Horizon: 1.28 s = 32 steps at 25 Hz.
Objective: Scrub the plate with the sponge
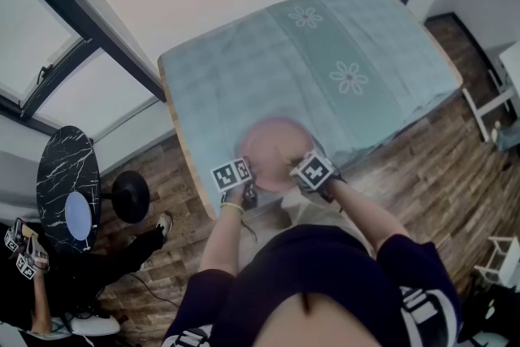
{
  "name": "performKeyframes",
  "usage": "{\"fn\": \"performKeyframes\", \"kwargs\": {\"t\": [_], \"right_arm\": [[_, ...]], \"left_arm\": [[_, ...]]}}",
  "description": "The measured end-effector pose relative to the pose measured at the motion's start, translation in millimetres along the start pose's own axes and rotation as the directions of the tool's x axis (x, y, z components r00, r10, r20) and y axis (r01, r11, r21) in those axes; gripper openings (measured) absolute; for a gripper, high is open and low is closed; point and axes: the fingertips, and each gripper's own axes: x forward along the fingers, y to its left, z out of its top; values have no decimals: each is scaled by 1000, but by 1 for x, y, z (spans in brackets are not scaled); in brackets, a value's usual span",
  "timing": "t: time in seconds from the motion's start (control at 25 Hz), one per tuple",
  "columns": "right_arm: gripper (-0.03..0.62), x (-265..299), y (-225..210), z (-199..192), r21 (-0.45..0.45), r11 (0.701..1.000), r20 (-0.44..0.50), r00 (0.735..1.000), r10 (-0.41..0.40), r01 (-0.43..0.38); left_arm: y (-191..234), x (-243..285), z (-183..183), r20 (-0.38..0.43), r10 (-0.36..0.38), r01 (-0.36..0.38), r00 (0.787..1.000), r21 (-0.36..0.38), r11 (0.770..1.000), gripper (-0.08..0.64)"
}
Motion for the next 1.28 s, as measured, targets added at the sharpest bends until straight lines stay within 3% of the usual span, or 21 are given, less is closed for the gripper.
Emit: {"fn": "performKeyframes", "kwargs": {"t": [0.6,0.68,0.76,0.88,1.16,1.28], "right_arm": [[38,-6,42,-10,9,997,-1,997,82,-82],[38,-8,46,-11,5,997,5,997,81,-81],[38,-14,44,-4,1,999,56,997,50,-51],[38,-28,39,12,35,999,168,986,-11,6],[38,-57,42,28,119,989,349,929,-125,89],[38,-67,45,29,159,981,394,904,-167,112]], "left_arm": [[-1,-4,0,44,16,-17,999,25,1000,51],[-4,-7,0,63,4,-6,998,29,1000,79],[-9,-13,1,96,-11,7,995,43,999,148],[-13,-25,5,161,-12,-2,987,86,996,193],[-21,-70,4,304,9,-67,953,183,981,198],[-30,-89,-4,322,-22,-47,946,206,977,198]]}}
